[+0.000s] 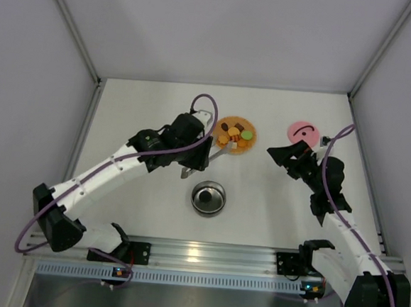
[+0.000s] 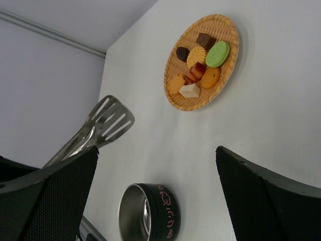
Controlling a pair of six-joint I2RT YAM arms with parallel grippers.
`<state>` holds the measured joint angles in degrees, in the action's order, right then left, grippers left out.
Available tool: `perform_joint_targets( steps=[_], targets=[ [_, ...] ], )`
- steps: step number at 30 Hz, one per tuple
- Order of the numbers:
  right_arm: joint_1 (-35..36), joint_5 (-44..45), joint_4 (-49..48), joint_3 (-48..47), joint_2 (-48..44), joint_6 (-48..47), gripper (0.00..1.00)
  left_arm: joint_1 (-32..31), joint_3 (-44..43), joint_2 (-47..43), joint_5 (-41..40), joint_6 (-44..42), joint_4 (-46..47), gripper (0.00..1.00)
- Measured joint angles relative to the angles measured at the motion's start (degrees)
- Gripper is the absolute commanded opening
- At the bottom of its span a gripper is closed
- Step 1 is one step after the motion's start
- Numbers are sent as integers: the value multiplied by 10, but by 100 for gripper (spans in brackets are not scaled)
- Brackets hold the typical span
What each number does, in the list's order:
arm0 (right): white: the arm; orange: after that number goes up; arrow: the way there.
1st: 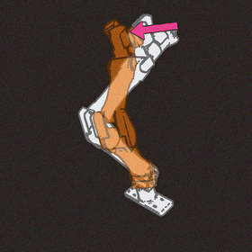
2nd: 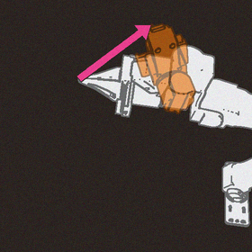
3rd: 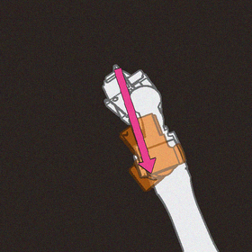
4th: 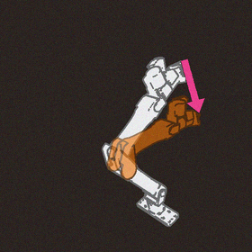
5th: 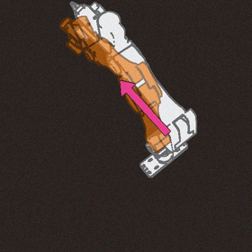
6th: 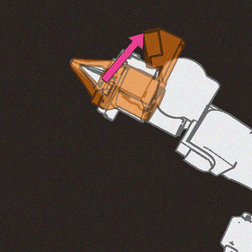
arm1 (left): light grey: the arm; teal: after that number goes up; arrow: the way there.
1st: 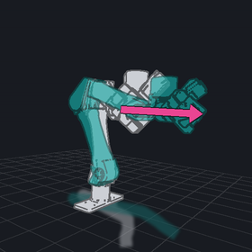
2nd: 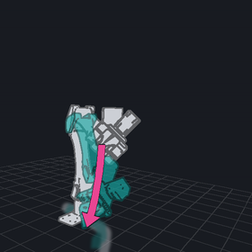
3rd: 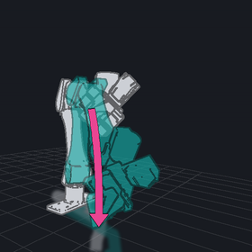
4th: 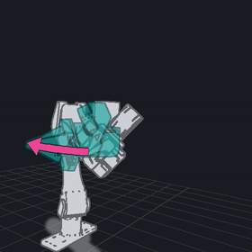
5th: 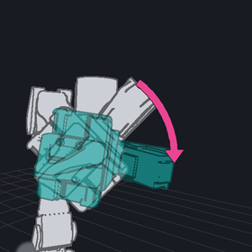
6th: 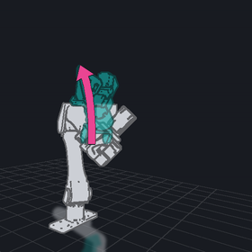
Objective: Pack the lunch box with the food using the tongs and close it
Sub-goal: Pick up the fake food from the plate.
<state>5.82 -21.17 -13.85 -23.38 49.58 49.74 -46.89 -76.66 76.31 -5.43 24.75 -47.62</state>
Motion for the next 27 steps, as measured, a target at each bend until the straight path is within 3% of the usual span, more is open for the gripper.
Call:
perform_joint_targets(
  steps=[13, 27],
  targets=[
    [0, -1, 1, -2, -4, 0, 99, 24, -177, 220, -101, 2, 15, 50],
    [0, -10, 1, -4, -7, 0, 100, 66, -194, 324, -101, 1, 46, 46]
  ],
)
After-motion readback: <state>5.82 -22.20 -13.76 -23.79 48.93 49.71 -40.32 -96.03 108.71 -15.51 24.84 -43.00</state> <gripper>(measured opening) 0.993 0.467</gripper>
